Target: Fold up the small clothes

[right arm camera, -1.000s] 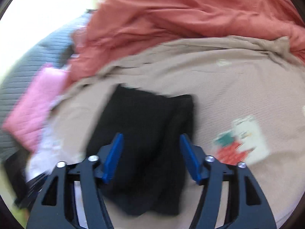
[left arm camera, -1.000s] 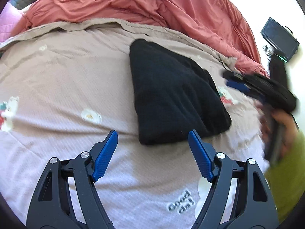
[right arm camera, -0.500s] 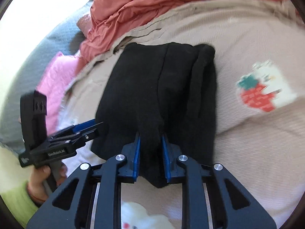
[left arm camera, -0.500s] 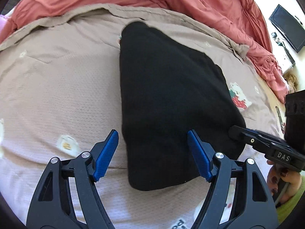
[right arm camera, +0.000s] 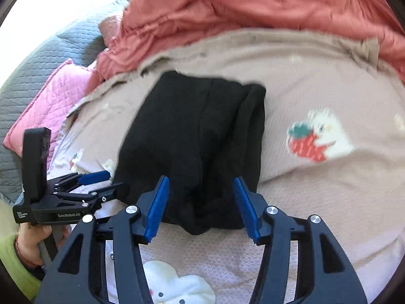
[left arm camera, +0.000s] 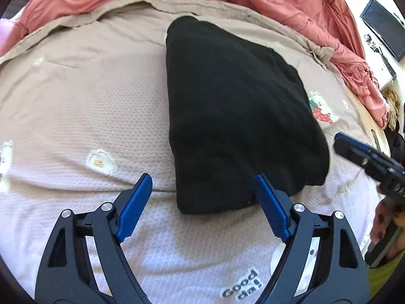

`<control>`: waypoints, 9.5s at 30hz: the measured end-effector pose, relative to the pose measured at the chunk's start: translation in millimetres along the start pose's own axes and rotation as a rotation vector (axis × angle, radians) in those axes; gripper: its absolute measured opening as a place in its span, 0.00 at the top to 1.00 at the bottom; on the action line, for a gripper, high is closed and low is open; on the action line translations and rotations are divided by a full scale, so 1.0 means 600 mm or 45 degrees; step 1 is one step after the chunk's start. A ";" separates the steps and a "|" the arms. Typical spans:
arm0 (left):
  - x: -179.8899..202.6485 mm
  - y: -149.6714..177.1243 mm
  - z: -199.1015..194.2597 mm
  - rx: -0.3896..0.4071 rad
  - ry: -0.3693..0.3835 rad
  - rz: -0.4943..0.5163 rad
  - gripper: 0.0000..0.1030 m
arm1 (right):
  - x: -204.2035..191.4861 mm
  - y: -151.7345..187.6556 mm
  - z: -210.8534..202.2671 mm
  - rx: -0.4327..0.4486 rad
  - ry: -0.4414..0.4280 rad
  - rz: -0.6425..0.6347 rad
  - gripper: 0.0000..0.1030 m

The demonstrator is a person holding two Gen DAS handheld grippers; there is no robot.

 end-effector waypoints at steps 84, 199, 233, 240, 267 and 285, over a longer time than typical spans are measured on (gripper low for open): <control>-0.011 -0.045 -0.128 0.202 -0.073 -0.037 0.09 | 0.017 -0.041 -0.065 0.104 0.181 -0.040 0.04; -0.016 0.029 -0.091 0.161 0.018 0.059 0.14 | 0.002 -0.036 0.027 0.075 0.052 0.131 0.05; -0.080 0.226 -0.355 0.325 -0.155 -0.107 0.09 | -0.192 0.205 -0.231 0.197 0.327 0.032 0.04; -0.081 0.240 -0.349 0.303 -0.201 -0.117 0.09 | -0.215 0.248 -0.209 0.105 0.335 -0.070 0.04; -0.077 0.248 -0.355 0.311 -0.269 -0.073 0.09 | -0.215 0.247 -0.191 0.089 0.326 -0.075 0.04; -0.090 0.250 -0.356 0.289 -0.284 -0.114 0.09 | -0.223 0.245 -0.191 0.100 0.323 -0.089 0.04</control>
Point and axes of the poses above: each gripper's, at about its wrist camera, not at the fingertips, and z roughly the way its jaws point, x to its right, y to its underside, the point moved 10 cm from there along z, roughly the way its jaws point, and after that the axes turned 14 degrees about -y, right-handed, at the moved point
